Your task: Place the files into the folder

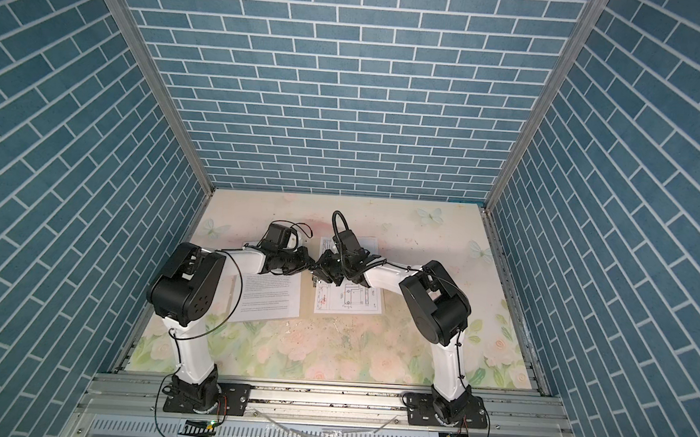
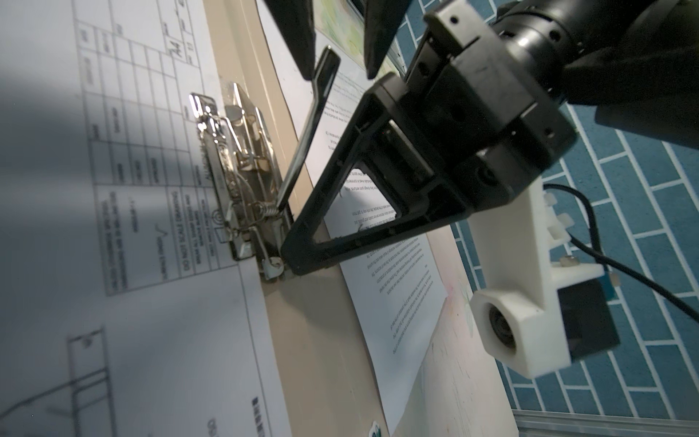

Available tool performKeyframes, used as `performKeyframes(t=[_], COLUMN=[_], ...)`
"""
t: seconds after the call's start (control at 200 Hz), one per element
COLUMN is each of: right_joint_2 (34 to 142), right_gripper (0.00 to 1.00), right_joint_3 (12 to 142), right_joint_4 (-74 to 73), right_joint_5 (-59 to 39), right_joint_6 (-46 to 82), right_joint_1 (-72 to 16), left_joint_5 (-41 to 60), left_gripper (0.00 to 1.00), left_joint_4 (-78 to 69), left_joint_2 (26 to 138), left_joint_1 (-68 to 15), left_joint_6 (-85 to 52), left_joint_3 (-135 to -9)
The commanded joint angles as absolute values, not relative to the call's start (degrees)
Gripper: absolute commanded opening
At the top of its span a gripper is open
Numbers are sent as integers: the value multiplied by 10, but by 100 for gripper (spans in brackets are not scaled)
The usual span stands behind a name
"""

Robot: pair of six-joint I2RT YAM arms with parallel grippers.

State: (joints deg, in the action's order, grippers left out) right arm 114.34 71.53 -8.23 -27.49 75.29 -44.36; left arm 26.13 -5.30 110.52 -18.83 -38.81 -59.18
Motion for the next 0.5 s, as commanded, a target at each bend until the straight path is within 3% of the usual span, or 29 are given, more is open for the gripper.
performKeyframes(t=[0.0, 0.495], right_joint_2=[1149, 1146], right_gripper=[22, 21], right_joint_3=[728, 709], right_joint_4=[-91, -105], right_joint_5=[-279, -285], right_joint_6=[776, 788], right_joint_1=[-446, -447], left_joint_5=[252, 249], left_gripper=[11, 11], left_joint_4=[-37, -38], left_joint_2=[1114, 1111], left_joint_1=[-192, -192], left_joint_6=[-384, -384], left_joint_3=[-577, -574])
